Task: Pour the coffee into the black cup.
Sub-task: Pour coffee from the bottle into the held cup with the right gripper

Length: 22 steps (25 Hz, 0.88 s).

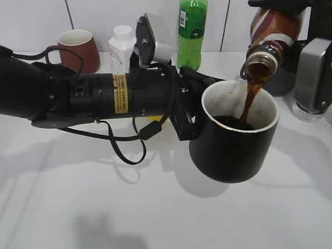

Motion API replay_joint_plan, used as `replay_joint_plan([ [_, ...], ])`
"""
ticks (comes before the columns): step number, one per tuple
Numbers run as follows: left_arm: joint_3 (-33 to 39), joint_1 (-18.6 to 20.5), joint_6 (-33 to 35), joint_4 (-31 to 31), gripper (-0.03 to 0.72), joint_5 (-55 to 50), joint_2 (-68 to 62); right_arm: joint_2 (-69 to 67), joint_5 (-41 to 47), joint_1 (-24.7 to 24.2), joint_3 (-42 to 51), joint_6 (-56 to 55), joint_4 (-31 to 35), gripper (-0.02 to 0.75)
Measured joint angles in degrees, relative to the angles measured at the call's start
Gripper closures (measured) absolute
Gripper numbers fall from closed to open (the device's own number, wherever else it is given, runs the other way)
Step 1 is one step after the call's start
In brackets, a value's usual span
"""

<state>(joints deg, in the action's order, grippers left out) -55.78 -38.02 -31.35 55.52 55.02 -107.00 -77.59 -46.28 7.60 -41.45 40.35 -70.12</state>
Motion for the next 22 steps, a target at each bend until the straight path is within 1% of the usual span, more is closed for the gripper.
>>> replay_joint_plan([
  [15,0.0,0.0,0.0,0.05,0.635,-0.16,0.0,0.04,-0.05,0.0,0.0,1.49,0.05,0.211],
  [22,0.0,0.0,0.05,0.05,0.635,-0.16,0.0,0.06,-2.66,0.0,0.0,1.49,0.28,0.211],
])
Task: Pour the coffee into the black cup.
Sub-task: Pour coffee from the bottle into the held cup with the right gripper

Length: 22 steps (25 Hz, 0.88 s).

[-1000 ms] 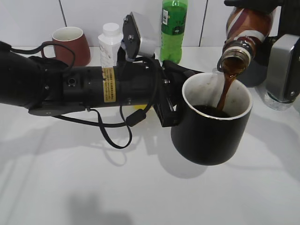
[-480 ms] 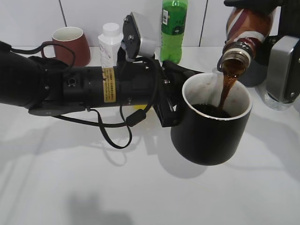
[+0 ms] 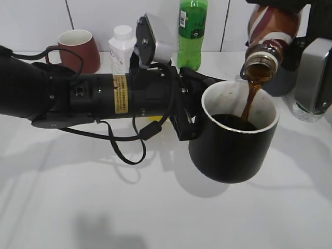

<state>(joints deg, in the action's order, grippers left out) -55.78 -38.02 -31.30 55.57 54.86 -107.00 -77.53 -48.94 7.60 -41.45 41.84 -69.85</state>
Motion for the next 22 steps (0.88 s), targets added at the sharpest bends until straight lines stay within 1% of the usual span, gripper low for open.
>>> replay_joint_plan([
  [19,0.0,0.0,0.0,0.0,0.635,0.0,0.0,0.14,-0.6,0.0,0.0,-0.08,0.11,0.211],
  [22,0.0,0.0,0.0,0.0,0.635,0.0,0.0,0.14,-0.65,0.0,0.0,-2.32,0.11,0.211],
])
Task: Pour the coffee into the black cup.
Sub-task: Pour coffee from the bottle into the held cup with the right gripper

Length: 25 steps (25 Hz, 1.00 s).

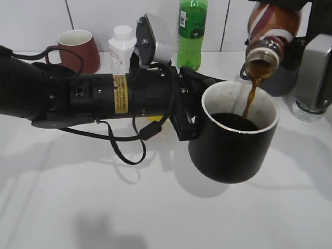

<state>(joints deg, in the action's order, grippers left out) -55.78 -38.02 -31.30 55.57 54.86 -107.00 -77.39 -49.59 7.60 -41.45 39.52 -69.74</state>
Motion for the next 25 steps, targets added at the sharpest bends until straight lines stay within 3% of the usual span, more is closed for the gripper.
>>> replay_joint_plan([
  [16,0.0,0.18,4.31,-7.24,0.635,0.01,0.0,0.0,-4.27,0.0,-0.05,-32.87,0.0,0.211],
  [25,0.0,4.19,4.49,-7.3,0.635,-1.04,2.81,0.0,2.06,0.0,-0.05,-73.97,0.01,0.211],
])
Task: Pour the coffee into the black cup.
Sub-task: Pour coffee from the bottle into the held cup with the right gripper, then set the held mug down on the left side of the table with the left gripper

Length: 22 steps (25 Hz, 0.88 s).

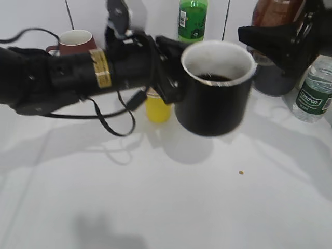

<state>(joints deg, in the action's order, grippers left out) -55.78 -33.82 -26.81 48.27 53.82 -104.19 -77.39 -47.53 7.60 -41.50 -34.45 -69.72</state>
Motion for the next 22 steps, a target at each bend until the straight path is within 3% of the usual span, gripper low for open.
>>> replay_joint_plan([
  [3,0.06,2.23,0.0,-0.05,0.635,0.0,1.41,0.0,1.71,0.0,0.0,-7.52,0.05,0.211],
  [10,5.17,8.96,0.0,0.01,0.635,0.05,6.26,0.0,2.05,0.0,0.0,-10.71,0.11,0.211],
  [22,16.32,26.28,0.0,-0.81,0.635,2.15,14.94,0.0,2.11,0.0,0.0,-10.83,1.12,0.211],
])
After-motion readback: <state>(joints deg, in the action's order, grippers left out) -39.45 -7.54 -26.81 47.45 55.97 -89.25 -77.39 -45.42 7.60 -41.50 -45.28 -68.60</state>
